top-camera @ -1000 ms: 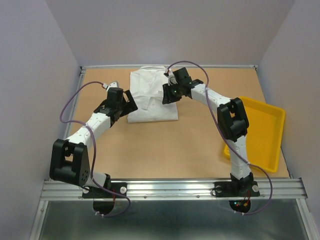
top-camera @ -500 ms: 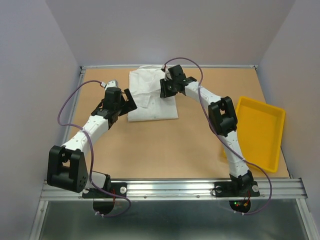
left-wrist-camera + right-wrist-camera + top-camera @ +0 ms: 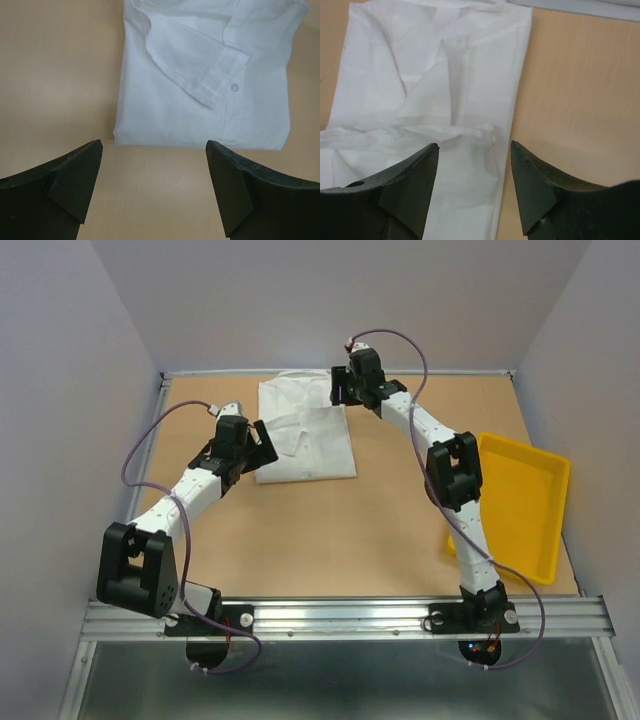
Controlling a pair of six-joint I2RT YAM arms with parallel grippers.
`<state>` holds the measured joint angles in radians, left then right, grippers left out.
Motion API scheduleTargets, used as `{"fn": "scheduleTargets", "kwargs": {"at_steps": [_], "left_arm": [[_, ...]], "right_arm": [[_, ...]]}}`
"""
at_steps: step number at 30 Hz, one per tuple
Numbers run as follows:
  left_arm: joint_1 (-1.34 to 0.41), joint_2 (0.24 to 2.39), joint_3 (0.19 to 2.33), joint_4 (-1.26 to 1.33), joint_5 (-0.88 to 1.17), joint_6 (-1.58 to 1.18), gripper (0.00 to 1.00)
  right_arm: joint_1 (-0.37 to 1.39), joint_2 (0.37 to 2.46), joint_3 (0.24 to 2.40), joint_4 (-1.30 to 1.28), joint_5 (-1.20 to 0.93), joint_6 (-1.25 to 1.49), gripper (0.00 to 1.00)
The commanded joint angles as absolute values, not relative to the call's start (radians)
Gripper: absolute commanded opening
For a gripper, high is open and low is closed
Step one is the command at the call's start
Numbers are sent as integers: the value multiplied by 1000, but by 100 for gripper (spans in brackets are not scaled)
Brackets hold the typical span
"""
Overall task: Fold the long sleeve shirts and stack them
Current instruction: Fold the shirt
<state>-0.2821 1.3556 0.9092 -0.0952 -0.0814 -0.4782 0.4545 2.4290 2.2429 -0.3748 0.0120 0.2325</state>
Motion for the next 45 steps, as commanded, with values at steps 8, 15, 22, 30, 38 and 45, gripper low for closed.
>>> {"fn": "scheduleTargets", "kwargs": {"at_steps": [8,15,22,30,38,45], "left_arm": [[-370,1604,1106,-130,-120,-465,77],[-408,1756,1259,-172,-167,-472,70],[-423,1864,1376,-183,-195,-482,66],[-426,1979,1518,-204,-280,-437,66],[-426,2147,1814,-202,-445,-289,68],[-426,2070,1866,-129,-476,-253,82]], "right_arm": [[459,1933,1634,-246,-74,264,72],[459,1711,1333,-204,-121,301,76],[459,1574,1181,-201,-123,310,76],[459,1526,1131,-199,-110,313,76],[457,1511,1104,-195,-100,322,76],[457,1489,1091,-195,-92,321,76]]}}
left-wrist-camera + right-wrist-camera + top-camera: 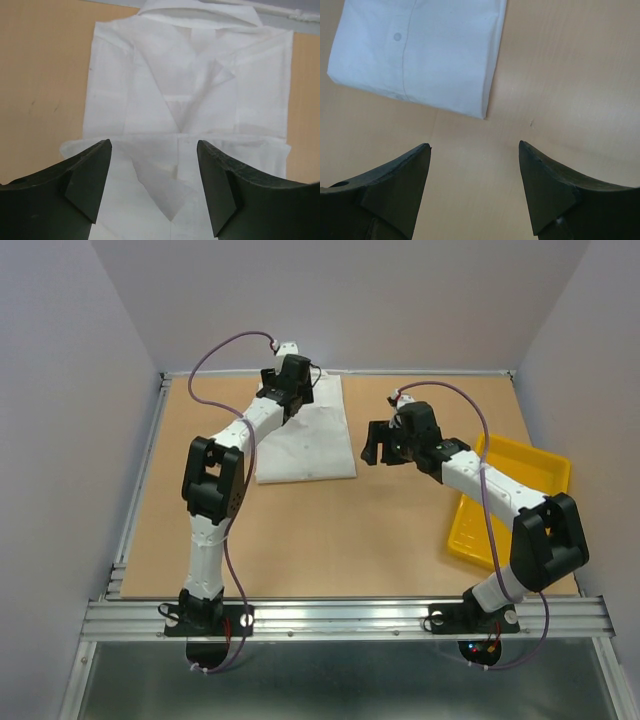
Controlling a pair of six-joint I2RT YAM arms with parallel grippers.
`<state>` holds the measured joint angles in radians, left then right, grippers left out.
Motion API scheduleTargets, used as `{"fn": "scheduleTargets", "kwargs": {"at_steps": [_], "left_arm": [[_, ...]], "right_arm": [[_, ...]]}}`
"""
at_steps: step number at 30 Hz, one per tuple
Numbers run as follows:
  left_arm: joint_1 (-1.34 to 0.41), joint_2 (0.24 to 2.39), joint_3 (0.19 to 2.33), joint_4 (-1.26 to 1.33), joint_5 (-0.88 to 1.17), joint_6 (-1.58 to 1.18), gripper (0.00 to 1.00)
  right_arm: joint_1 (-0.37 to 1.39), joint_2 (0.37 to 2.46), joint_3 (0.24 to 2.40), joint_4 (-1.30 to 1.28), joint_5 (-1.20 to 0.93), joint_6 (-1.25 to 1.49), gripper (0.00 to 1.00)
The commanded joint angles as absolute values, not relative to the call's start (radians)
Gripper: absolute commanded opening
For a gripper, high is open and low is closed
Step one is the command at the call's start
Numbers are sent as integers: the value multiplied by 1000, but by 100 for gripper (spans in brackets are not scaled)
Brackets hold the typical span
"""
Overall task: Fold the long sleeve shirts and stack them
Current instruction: Fold the shirt
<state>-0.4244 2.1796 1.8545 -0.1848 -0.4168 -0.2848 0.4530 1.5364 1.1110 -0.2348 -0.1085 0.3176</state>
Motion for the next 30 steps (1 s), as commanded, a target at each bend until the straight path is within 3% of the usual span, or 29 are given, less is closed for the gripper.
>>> {"fn": "scheduleTargets", "kwargs": {"at_steps": [1,14,23,30], "left_arm": [[-426,2044,1803,-118,-466,-265,83],[-426,1694,1258,-123,-406,-486,86],[-419,1602,1094,-235,-465,-584,86],[-384,1626,1083,-221,-428,-598,86]], "right_arm": [[457,1489,1089,-193,-95,321,76],[459,1678,1152,-57,-198,434,72],[459,1833,1193,50,-150,638,59],[459,1931,1204,116,-155,733,41]]}}
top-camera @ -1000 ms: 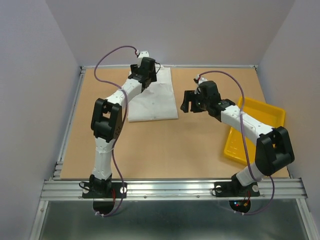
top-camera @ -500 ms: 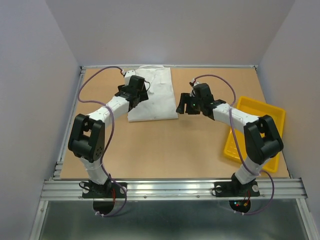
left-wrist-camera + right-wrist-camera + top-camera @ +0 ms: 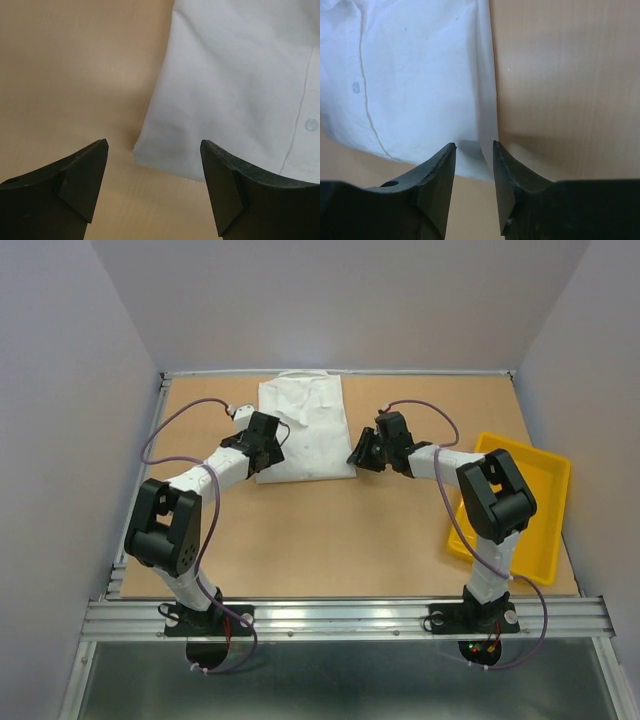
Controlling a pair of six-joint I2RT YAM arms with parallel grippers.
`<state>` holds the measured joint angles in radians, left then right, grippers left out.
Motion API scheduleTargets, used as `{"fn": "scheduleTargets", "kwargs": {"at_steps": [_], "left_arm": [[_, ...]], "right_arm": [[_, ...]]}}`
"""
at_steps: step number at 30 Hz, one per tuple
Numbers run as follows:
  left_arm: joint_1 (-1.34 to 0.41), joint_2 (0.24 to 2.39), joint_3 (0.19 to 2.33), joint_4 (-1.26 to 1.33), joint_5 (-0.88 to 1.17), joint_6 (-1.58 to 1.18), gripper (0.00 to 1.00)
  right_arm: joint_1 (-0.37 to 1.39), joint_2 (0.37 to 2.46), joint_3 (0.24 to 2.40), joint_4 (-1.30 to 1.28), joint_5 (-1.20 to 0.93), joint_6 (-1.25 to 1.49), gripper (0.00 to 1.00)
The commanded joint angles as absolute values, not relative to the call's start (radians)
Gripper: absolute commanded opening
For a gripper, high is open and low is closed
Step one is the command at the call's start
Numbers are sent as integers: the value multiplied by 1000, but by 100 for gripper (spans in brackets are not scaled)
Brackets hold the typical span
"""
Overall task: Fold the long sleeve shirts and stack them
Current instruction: Fold the shirt
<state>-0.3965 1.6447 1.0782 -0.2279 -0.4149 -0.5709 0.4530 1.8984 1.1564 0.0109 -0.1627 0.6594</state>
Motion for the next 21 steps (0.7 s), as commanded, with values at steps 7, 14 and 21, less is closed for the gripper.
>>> {"fn": "scheduleTargets", "kwargs": {"at_steps": [7,14,21], "left_arm": [[-342,1690,1085,-212,-387,-635,85],[-330,1798,1083,-195,-298,-661,72],[-340,1740,954,-176,-161,-699,54]], "right_arm": [[459,1954,1141,170,-186,790,27],[459,1902,1011,175,-178,788,5],[459,1778,813,173,-209,785,1]]}}
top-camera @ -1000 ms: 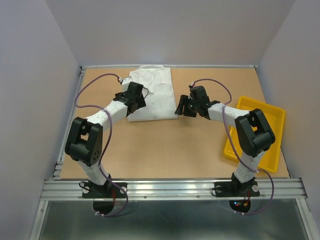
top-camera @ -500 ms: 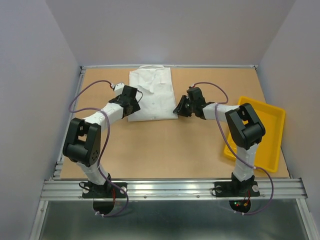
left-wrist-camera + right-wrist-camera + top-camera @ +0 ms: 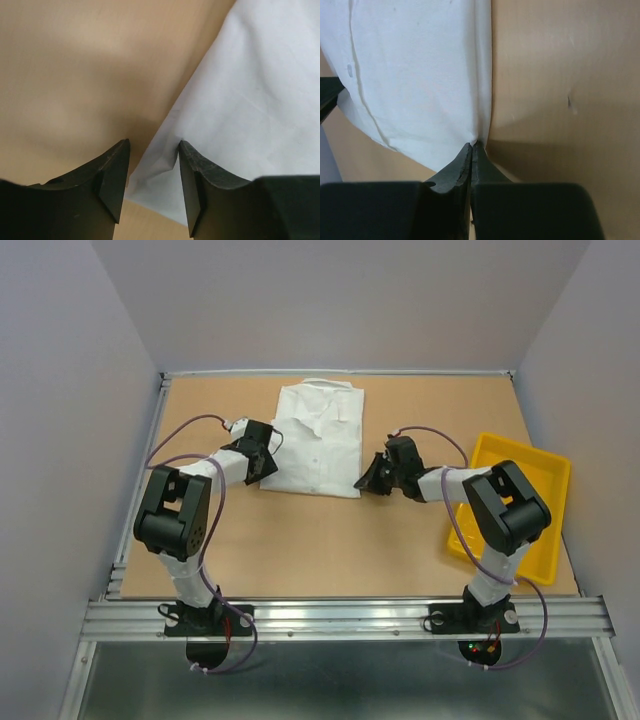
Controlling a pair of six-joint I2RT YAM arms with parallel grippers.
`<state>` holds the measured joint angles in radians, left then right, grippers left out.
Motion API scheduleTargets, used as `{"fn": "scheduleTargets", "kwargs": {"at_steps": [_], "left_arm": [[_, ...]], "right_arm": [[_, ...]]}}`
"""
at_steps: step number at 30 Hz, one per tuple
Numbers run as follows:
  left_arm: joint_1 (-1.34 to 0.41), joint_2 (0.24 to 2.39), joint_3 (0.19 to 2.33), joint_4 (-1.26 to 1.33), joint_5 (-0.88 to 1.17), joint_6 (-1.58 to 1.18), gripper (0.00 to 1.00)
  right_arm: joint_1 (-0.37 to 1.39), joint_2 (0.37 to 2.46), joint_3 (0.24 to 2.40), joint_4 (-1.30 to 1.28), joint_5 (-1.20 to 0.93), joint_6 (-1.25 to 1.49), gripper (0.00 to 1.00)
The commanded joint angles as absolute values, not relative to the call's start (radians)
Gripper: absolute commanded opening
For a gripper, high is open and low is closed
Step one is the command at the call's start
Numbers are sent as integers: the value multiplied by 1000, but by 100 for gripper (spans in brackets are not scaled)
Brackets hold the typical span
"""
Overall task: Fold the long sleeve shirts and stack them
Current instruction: Fold the shirt
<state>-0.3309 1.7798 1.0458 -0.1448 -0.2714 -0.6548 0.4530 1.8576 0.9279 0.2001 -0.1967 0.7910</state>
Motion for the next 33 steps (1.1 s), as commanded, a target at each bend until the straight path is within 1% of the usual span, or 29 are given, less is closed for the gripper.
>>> {"fn": "scheduleTargets", "kwargs": {"at_steps": [1,2,6,8,10,11,12,13,15,16,17,19,22,23,24,27,28,32,33], "left_arm": [[-356,1699,903,-178,-143,-710,53],[-367,1675,873,-176,-135,-716,53],[-435,1540,714,-179,-97,-776,53],[-478,1450,629,-178,-75,-825,53],[-540,1390,589,-179,-61,-853,54],[-549,1359,562,-178,-49,-864,59],[-557,1297,557,-181,-46,-868,62],[-558,1263,558,-186,-51,-867,67],[-557,1174,609,-209,-95,-841,72],[-557,1152,609,-218,-113,-827,73],[-557,1129,661,-235,-133,-810,74],[-554,1126,713,-232,-182,-751,73],[-535,1186,801,-189,-187,-697,69],[-523,1236,839,-166,-187,-674,66],[-517,1262,857,-154,-189,-664,63],[-483,1379,920,-100,-178,-631,57],[-474,1438,952,-78,-166,-624,54],[-463,1551,1024,-43,-141,-585,51],[-463,1602,1037,-31,-137,-575,51]], "right_arm": [[459,1751,784,172,-225,796,1],[459,1697,720,170,-232,802,1],[466,1556,595,129,-262,830,1],[480,1444,517,92,-278,841,5],[486,1340,470,60,-297,844,20],[488,1307,465,42,-313,833,27],[488,1277,466,3,-310,822,42],[488,1211,492,-55,-302,790,49],[486,1154,569,-152,-252,738,59],[486,1135,569,-176,-232,738,61],[486,1117,640,-207,-209,711,61],[486,1130,714,-206,-216,684,62],[486,1256,882,-195,-268,660,60],[486,1326,961,-167,-308,655,59],[486,1366,989,-140,-333,655,59],[488,1463,1060,26,-406,699,58],[488,1530,1107,66,-426,730,57],[491,1716,1180,274,-491,834,56],[491,1745,1181,373,-508,859,55]]}}
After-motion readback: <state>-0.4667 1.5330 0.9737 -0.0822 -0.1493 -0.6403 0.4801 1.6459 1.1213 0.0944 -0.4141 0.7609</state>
